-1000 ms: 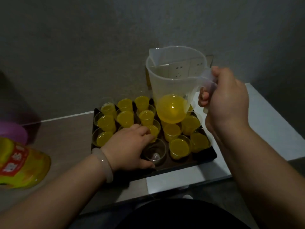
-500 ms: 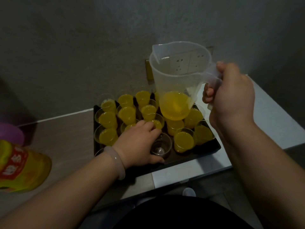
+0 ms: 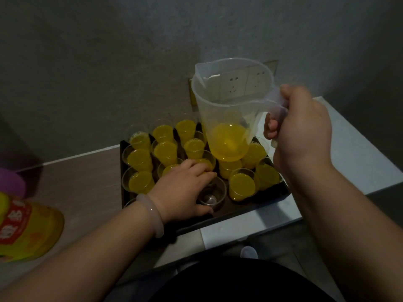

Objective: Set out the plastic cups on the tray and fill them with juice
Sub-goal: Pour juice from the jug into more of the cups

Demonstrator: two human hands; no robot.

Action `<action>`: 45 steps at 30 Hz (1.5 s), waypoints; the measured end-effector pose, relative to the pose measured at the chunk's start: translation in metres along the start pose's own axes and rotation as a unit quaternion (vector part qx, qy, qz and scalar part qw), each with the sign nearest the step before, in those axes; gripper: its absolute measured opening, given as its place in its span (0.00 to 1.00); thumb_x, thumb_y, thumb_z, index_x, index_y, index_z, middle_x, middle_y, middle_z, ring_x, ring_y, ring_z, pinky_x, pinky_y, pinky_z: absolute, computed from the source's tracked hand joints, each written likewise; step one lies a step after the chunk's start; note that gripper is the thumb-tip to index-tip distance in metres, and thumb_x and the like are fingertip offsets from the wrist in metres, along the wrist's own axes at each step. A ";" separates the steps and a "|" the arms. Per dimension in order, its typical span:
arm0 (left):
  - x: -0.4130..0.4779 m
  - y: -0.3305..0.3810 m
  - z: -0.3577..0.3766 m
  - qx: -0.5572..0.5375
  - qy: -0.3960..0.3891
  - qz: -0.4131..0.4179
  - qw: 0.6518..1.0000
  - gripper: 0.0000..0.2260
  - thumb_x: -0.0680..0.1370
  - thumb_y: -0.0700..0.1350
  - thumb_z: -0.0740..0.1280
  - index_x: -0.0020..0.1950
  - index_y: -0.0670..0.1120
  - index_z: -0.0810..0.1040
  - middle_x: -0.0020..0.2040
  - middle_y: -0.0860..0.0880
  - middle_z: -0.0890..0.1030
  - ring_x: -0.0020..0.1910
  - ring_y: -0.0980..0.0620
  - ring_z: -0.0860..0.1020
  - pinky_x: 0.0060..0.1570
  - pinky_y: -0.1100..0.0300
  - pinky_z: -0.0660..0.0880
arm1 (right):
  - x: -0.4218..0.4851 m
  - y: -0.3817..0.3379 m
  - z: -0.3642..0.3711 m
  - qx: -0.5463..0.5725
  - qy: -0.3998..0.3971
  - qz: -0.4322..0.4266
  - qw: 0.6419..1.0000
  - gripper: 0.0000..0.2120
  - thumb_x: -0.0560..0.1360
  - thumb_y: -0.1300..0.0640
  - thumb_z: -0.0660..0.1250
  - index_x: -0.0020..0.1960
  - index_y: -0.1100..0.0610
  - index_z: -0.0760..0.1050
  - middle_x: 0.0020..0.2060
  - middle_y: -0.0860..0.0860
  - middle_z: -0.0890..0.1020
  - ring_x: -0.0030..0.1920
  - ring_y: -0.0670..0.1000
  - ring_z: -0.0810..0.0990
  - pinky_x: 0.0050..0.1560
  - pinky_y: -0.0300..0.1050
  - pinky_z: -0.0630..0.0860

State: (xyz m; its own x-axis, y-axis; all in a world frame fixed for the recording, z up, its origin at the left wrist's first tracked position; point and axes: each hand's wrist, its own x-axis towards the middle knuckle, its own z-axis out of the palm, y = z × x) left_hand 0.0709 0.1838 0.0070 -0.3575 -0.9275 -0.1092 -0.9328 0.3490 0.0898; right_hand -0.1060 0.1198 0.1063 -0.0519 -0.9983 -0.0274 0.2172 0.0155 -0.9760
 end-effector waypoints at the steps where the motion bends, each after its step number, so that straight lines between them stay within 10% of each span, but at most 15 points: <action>1: 0.000 0.000 0.000 0.000 -0.001 -0.001 1.000 0.37 0.71 0.66 0.65 0.75 0.54 0.59 0.72 0.54 0.63 0.68 0.53 0.61 0.65 0.55 0.68 | -0.001 0.000 0.000 -0.002 -0.001 0.000 1.000 0.27 0.79 0.55 0.58 0.21 0.51 0.72 0.21 0.48 0.71 0.22 0.45 0.68 0.24 0.39 0.65; 20: 0.001 0.011 -0.020 -0.005 -0.011 -0.011 1.000 0.36 0.69 0.63 0.70 0.72 0.51 0.63 0.71 0.53 0.64 0.70 0.52 0.59 0.67 0.54 0.66 | -0.001 -0.006 -0.015 -0.020 0.012 -0.010 1.000 0.25 0.77 0.54 0.58 0.22 0.49 0.76 0.23 0.47 0.73 0.24 0.44 0.69 0.27 0.41 0.66; 31: -0.008 -0.013 -0.086 -0.077 0.087 -0.124 0.986 0.32 0.67 0.60 0.74 0.66 0.50 0.70 0.60 0.52 0.76 0.56 0.54 0.76 0.54 0.60 0.74 | 0.002 -0.014 -0.019 -0.047 0.013 -0.022 0.999 0.19 0.70 0.50 0.60 0.22 0.51 0.73 0.21 0.48 0.70 0.24 0.47 0.67 0.28 0.44 0.64; 45: -0.011 -0.034 -0.085 -0.093 0.135 -0.172 0.971 0.33 0.69 0.51 0.75 0.71 0.48 0.68 0.65 0.49 0.74 0.61 0.52 0.74 0.57 0.63 0.68 | 0.011 -0.043 0.014 -0.365 -0.125 -0.115 0.915 0.18 0.72 0.53 0.63 0.30 0.64 0.68 0.28 0.60 0.65 0.29 0.53 0.63 0.32 0.57 0.65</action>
State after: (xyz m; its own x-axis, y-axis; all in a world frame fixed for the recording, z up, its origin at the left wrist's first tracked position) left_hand 0.1100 0.1705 0.0892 0.0224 -0.9950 0.0974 -0.9618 0.0052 0.2737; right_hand -0.1027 0.1069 0.1505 0.2305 -0.9600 0.1588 -0.4848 -0.2548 -0.8367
